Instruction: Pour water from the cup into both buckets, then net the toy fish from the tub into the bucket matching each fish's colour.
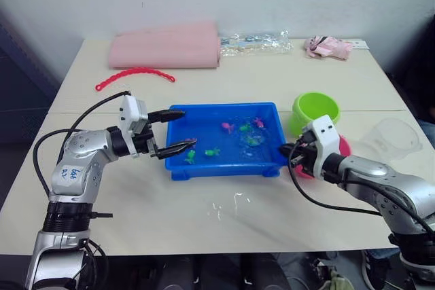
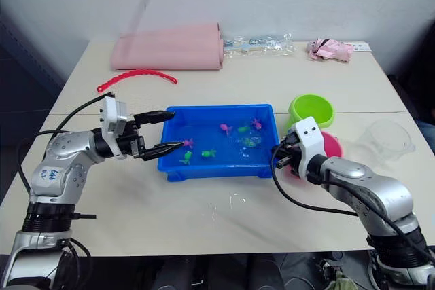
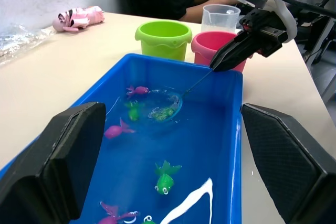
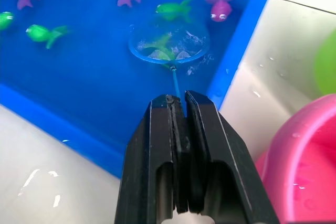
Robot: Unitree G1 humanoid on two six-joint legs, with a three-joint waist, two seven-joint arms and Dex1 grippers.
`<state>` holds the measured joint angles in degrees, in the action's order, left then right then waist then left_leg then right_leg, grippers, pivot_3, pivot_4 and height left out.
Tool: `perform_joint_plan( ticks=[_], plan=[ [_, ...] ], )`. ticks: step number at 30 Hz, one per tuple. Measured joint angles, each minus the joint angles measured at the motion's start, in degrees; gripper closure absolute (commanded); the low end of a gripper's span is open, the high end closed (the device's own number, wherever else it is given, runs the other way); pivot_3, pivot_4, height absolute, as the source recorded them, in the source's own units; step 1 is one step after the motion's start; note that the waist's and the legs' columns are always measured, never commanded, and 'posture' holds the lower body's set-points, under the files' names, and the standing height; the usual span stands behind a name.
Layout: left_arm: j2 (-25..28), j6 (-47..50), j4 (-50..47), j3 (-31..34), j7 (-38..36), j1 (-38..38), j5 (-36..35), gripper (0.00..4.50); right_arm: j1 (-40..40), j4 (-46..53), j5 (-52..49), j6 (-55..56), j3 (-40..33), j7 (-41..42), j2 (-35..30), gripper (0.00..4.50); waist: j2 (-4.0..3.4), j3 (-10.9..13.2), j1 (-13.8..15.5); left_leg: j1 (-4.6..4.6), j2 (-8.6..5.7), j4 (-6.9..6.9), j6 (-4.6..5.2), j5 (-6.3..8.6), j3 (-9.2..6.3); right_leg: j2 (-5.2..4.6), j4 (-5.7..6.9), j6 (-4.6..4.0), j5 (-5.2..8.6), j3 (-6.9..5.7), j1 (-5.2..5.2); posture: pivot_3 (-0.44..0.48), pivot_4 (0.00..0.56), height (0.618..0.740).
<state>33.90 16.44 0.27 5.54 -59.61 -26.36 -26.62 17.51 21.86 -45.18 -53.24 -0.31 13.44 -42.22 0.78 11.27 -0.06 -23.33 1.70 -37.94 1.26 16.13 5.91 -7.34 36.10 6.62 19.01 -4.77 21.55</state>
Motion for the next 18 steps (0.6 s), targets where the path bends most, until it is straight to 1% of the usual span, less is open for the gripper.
perform_joint_plan(
  ticks=[4,14,18],
  plan=[
    [0.00,0.00,-0.52,0.01,0.04,0.14,-0.02,0.04,0.34,0.00,1.42,-1.04,-0.06,0.28,0.52,4.50,0.00,0.00,0.01,0.00,-0.01,0.00,0.01,0.00,0.02,-0.02,0.00,0.00,0.00,0.02,0.00,0.000,0.150,0.740],
    [-0.15,-0.03,-1.85,-0.02,0.13,0.70,-0.07,0.04,5.09,-0.18,7.20,-5.71,-0.29,-4.77,5.27,4.50,0.00,0.00,-0.06,0.01,0.00,0.03,0.00,0.01,0.07,-0.02,0.00,0.01,0.00,0.07,0.04,0.000,0.150,0.740],
    [-0.18,-0.03,-1.85,-0.02,0.18,0.74,-0.07,0.04,6.45,-0.26,9.58,-5.82,-0.29,-5.30,6.17,4.50,0.00,0.00,0.03,0.00,-0.02,0.03,0.01,0.01,0.07,-0.03,-0.01,0.01,-0.01,0.06,0.04,0.000,0.150,0.740]
  ],
)
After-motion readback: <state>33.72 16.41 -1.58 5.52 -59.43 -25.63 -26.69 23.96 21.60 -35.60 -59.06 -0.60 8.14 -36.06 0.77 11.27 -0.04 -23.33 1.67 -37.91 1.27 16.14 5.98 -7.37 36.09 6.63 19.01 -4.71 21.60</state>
